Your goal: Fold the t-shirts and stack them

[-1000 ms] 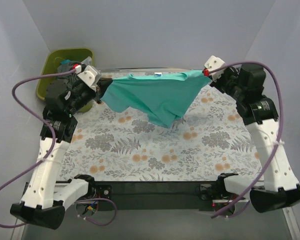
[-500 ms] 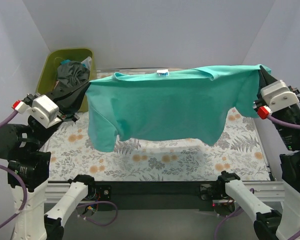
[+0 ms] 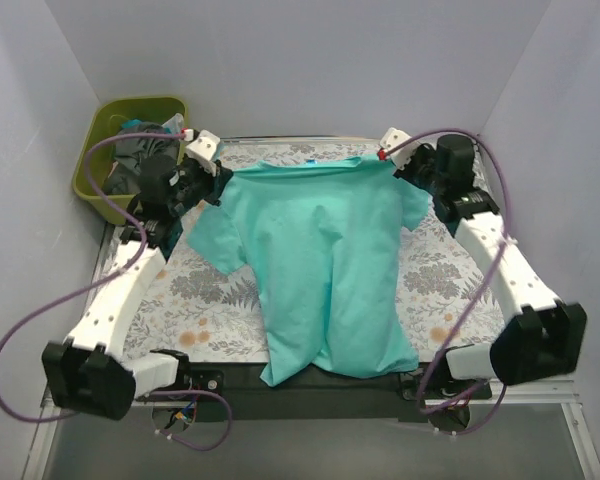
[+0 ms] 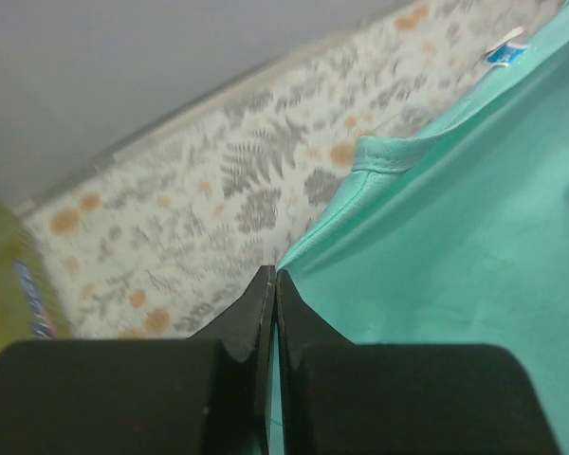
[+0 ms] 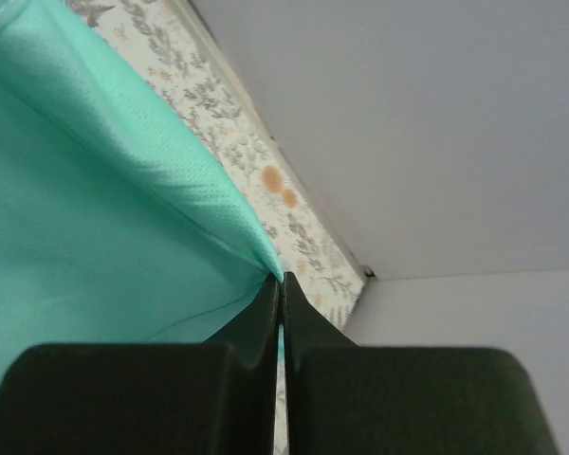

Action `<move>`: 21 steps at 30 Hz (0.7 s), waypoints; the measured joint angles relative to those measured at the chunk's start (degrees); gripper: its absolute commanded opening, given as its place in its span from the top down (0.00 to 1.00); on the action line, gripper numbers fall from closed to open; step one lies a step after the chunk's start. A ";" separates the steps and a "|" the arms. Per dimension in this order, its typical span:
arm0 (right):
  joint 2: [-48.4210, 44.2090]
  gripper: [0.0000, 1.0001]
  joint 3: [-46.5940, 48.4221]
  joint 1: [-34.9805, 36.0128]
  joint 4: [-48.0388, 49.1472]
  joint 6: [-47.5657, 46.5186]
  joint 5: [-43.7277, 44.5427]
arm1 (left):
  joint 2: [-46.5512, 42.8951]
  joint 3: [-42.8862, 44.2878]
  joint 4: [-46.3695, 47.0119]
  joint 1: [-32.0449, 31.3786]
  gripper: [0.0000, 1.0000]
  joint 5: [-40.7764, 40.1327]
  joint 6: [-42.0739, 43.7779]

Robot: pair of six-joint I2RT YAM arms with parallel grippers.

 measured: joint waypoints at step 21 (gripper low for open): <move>34.29 0.50 26.56 -0.04 -13.64 8.37 5.49 | 49.05 21.68 -2.97 6.51 0.55 -14.84 -2.67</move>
